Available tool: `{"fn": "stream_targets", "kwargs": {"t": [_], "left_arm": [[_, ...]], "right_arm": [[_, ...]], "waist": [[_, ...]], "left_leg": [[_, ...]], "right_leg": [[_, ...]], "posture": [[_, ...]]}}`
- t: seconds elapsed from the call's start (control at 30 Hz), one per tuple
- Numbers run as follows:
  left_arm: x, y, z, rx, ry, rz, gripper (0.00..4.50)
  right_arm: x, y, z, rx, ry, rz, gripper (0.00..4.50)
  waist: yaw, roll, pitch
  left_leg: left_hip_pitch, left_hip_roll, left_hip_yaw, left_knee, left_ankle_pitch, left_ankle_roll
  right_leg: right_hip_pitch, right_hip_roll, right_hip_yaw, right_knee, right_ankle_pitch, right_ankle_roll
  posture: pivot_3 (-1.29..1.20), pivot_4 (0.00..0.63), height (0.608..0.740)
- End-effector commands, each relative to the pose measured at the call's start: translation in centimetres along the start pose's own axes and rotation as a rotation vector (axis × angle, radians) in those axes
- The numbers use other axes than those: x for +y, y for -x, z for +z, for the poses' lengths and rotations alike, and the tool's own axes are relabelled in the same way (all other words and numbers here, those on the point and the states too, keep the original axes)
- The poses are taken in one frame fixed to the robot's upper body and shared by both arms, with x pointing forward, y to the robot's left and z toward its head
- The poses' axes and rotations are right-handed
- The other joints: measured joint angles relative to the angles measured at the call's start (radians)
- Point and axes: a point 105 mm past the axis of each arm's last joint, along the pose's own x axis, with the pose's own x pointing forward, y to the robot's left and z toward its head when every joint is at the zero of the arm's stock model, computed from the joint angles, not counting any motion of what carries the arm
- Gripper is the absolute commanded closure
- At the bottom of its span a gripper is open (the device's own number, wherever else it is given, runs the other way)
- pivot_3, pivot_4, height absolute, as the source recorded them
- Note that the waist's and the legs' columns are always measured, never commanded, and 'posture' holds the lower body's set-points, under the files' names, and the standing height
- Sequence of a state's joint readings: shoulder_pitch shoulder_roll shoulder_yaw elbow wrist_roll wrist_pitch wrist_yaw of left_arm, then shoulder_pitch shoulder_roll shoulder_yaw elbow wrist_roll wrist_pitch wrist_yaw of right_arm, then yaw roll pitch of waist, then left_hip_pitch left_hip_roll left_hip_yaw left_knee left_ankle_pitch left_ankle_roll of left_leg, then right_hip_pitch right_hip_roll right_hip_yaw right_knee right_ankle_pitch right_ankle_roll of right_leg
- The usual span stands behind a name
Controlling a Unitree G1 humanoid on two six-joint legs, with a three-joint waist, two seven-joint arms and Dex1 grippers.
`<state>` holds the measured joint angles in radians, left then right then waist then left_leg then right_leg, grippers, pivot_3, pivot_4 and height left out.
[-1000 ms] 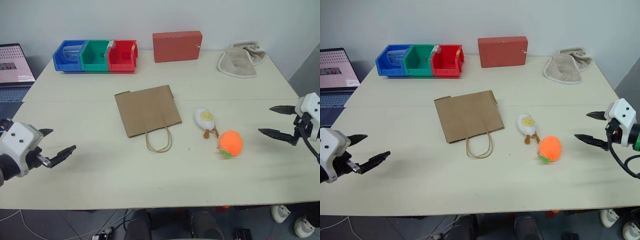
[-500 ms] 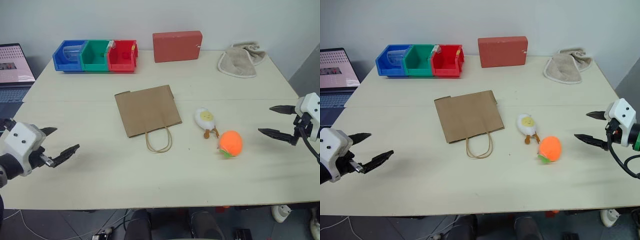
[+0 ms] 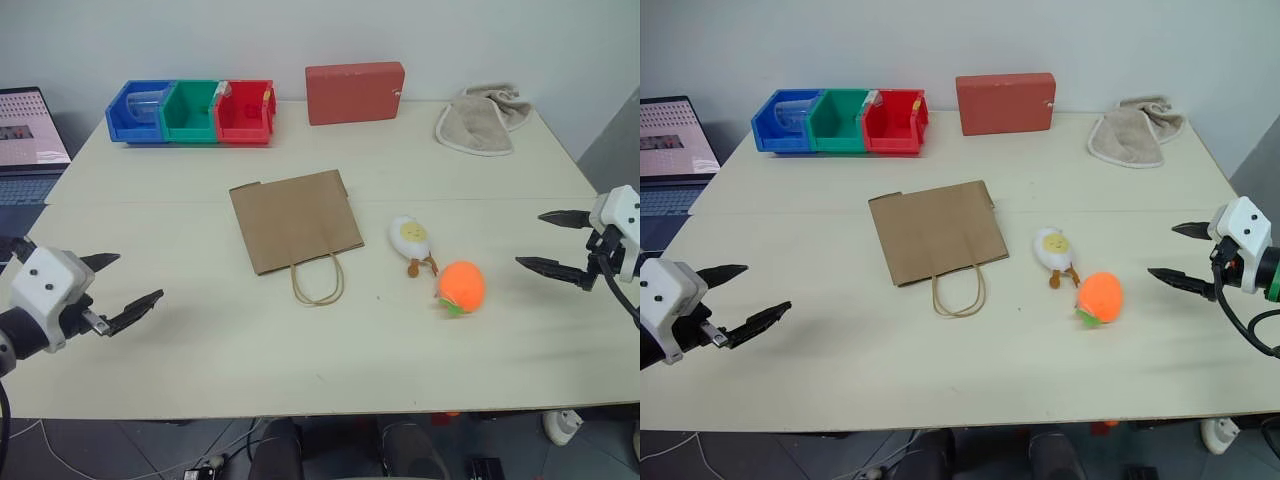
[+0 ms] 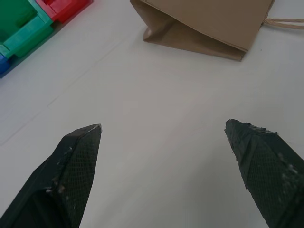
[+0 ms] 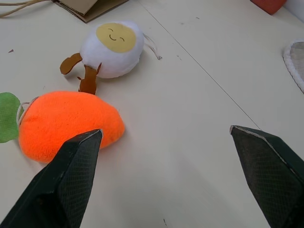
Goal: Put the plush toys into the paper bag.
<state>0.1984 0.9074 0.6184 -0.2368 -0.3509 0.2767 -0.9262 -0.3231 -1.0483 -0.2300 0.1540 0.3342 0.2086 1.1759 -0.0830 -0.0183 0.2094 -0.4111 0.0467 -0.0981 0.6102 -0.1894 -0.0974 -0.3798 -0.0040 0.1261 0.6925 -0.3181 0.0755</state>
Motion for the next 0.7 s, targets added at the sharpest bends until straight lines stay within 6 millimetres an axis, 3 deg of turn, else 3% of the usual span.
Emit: {"fn": "stream_targets", "kwargs": {"t": [0.03,0.2,0.3,0.4,0.5,0.7], "left_arm": [[-1.5,-1.6,1.1,-0.03,-0.056,-0.078,0.06],[-3.8,-4.1,3.1,-0.104,-0.108,-0.175,0.06],[-7.7,-6.8,5.0,-0.188,-0.133,-0.346,0.06],[-10.4,-8.5,6.0,-0.232,-0.168,-0.469,0.06],[-11.4,-9.7,6.7,-0.267,-0.177,-0.522,0.06],[-14.0,-11.8,7.1,-0.309,-0.229,-0.625,0.06]], "right_arm": [[0.6,-0.4,2.1,-0.063,0.065,0.015,0.0],[2.1,-0.5,3.1,-0.08,0.076,0.058,0.0],[5.0,-1.0,5.1,-0.116,0.106,0.152,0.0],[7.8,-1.7,6.5,-0.149,0.093,0.223,0.0],[9.8,-2.1,7.1,-0.16,0.075,0.271,0.0],[11.8,-2.7,7.5,-0.173,0.046,0.291,0.0]], "waist": [[0.0,0.0,0.0],[0.003,0.0,0.0],[0.012,0.001,0.0],[0.016,0.001,0.0],[0.017,0.0,0.0],[0.026,0.0,0.0]], "left_leg": [[0.0,0.0,0.0,0.0,0.0,0.0],[-0.001,0.0,-0.001,0.0,0.0,0.0],[-0.002,-0.001,-0.002,0.0,0.0,0.0],[-0.002,-0.001,-0.003,0.001,0.0,0.0],[-0.002,0.0,-0.004,0.001,0.0,0.0],[-0.002,-0.001,-0.004,0.001,0.0,0.0]], "right_leg": [[0.0,0.0,0.0,0.0,0.0,0.0],[0.0,0.0,-0.001,0.0,0.0,0.001],[0.0,0.0,-0.001,0.0,0.001,0.002],[0.0,0.0,-0.001,0.0,0.001,0.002],[0.0,0.001,-0.001,0.0,0.001,0.002],[0.0,0.001,-0.001,0.0,0.001,0.002]], "posture": [[0.0,0.15,0.74],[0.0,0.15,0.74],[0.0,0.15,0.74],[0.0,0.15,0.74],[0.0,0.15,0.74],[0.0,0.15,0.74]]}}
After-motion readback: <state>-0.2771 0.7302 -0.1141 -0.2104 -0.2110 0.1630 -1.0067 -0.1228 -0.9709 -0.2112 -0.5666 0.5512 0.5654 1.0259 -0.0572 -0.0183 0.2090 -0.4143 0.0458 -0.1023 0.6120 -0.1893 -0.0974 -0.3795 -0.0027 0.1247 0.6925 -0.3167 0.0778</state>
